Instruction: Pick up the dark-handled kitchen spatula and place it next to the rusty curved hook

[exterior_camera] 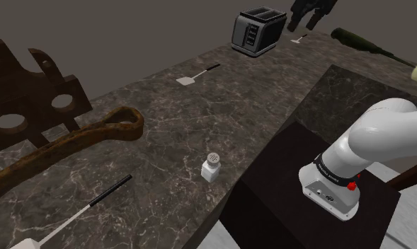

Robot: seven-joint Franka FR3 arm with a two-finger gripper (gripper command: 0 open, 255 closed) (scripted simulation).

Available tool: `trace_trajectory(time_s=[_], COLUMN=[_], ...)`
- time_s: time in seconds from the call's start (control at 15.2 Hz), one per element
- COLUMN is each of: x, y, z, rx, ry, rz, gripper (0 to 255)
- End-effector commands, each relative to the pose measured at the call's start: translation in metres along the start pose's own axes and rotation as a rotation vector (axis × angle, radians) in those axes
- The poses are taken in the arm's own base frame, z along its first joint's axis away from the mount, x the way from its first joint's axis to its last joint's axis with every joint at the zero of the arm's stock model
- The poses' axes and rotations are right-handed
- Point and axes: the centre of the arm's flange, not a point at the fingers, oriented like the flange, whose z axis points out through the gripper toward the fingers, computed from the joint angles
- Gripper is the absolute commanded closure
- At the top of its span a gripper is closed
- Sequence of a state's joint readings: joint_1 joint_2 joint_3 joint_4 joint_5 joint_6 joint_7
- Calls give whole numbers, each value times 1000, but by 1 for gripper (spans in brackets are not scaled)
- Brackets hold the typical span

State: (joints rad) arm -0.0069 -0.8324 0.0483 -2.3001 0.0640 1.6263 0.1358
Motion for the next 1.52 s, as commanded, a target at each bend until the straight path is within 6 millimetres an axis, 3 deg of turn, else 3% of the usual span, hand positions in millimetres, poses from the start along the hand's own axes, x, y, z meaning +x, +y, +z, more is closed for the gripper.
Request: trace_trajectory(time_s=[0.0,0.73,1.12,1.45], x=[0,83,139,190], y=[0,-84,-112,-124], z=[0,95,148,194], rx=[0,-57,-89,-115], ry=[0,-13,-20,-26], rz=[0,403,624,807], gripper=[0,0,0,0])
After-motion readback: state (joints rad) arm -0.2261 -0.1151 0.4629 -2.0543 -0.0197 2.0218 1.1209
